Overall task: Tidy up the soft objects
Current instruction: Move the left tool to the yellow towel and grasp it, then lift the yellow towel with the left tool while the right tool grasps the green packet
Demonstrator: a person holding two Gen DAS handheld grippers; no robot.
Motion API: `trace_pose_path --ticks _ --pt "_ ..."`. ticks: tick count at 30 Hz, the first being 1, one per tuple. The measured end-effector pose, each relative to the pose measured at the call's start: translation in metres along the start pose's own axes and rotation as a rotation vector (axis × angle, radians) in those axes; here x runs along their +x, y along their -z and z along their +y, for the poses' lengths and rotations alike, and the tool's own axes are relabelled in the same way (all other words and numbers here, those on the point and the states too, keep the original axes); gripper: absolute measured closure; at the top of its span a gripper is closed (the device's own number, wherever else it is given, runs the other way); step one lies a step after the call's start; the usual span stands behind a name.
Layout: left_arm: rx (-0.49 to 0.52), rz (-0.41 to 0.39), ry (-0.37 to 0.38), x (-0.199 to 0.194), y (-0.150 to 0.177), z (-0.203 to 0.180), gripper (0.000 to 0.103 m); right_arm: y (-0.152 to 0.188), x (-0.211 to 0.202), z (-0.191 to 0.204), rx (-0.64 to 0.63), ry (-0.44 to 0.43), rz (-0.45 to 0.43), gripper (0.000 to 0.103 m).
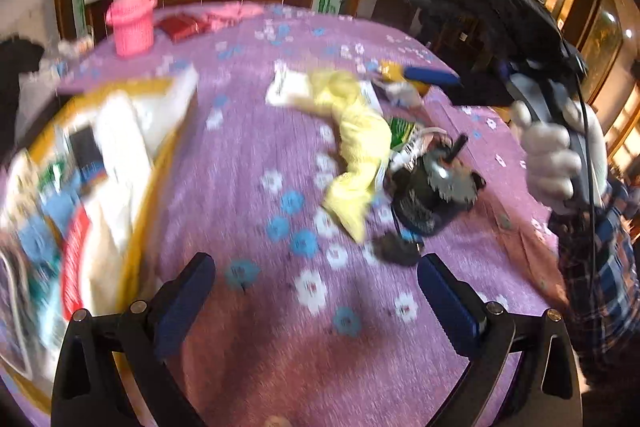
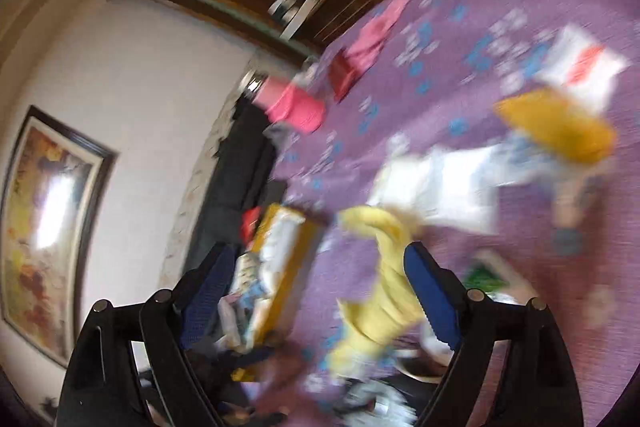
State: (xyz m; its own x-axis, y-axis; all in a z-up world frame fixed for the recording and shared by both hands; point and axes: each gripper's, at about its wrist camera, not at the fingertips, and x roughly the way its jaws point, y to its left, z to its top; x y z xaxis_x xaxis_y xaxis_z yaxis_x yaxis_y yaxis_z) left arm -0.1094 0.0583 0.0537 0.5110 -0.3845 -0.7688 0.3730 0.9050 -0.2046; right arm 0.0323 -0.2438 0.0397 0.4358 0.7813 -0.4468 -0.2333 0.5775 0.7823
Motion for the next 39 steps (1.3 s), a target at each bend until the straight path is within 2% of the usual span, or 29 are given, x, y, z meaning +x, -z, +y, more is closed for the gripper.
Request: trace_pose_path --ticks 2,6,9,15,18,25,26,27,29,30,34,36,39 --pt "0.018 -0.022 -0.012 0.000 -0.010 -0.003 0.001 0.001 -0.020 -0.012 -0.005 0.085 -0.046 0.017" --pt "0.024 -0.018 -0.029 0.016 -0.033 -0.007 0.001 -0.003 -0.049 -0.046 0.016 0.251 -0.144 0.017" --pt "0.016 0.004 -0.021 0.039 -0.056 -0.007 0.004 -0.001 -0.054 -0.068 0.061 0.258 -0.174 0.017" --pt "-0.063 0.088 0.021 0.079 -0.078 -0.001 0.017 0.003 -0.049 -0.070 0.039 0.251 -0.120 0.017" --pt "-0.038 0.107 -0.022 0.102 -0.089 -0.004 0.019 0.012 -0.034 -0.060 0.016 0.264 -0.055 0.017" --pt "0.012 0.117 -0.040 0.124 -0.098 -0.015 0.020 0.032 -0.003 -0.040 -0.025 0.342 0.082 0.017" --pt "0.024 0.118 -0.046 0.126 -0.098 -0.017 0.032 0.034 -0.001 -0.039 -0.027 0.346 0.097 0.017" --pt "0.043 0.115 -0.046 0.127 -0.098 -0.019 0.049 0.036 0.002 -0.038 -0.029 0.350 0.109 0.017" --pt "0.064 0.118 0.003 0.124 -0.099 -0.022 0.058 0.039 0.007 -0.036 -0.038 0.372 0.130 0.017" --pt "0.066 0.126 0.012 0.121 -0.099 -0.023 0.058 0.039 0.009 -0.035 -0.043 0.386 0.135 0.017" --pt "0.113 0.116 -0.057 0.105 -0.096 -0.024 0.056 0.037 0.019 -0.031 -0.046 0.432 0.169 0.017" --pt "0.108 0.121 -0.064 0.103 -0.097 -0.019 0.037 0.035 0.024 -0.028 -0.055 0.474 0.190 0.018" --pt "0.082 0.125 -0.087 0.110 -0.098 -0.013 0.027 0.030 0.034 -0.023 -0.065 0.514 0.229 0.020"
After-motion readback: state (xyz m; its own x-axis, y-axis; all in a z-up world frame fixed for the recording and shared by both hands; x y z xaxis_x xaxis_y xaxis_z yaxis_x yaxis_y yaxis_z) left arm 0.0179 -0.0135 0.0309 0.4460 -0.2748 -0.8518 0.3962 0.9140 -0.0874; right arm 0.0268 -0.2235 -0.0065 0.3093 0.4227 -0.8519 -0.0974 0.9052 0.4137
